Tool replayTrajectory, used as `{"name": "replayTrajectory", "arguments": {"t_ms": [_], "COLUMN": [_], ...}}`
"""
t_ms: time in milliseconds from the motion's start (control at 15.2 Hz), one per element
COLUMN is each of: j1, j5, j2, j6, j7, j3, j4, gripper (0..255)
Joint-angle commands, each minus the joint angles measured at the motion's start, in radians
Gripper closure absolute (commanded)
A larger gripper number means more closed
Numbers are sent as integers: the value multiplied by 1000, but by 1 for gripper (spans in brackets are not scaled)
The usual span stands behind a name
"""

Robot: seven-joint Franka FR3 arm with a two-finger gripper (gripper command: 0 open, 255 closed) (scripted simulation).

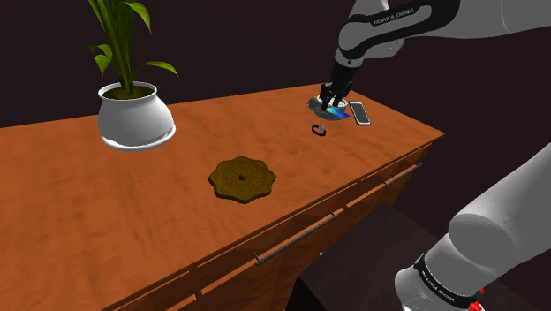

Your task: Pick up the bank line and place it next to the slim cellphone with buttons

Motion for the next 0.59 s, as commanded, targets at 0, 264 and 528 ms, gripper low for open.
{"name": "replayTrajectory", "arguments": {"t_ms": [0,264,528], "j1": [-22,-65,-108], "j5": [6,17,29], "j2": [-12,-19,-11], "j6": [-1,-2,-7], "j7": [-53,-155,-259], "j3": [-26,-81,-135], "j4": [-11,-18,-8], "gripper": [255,255,255]}}
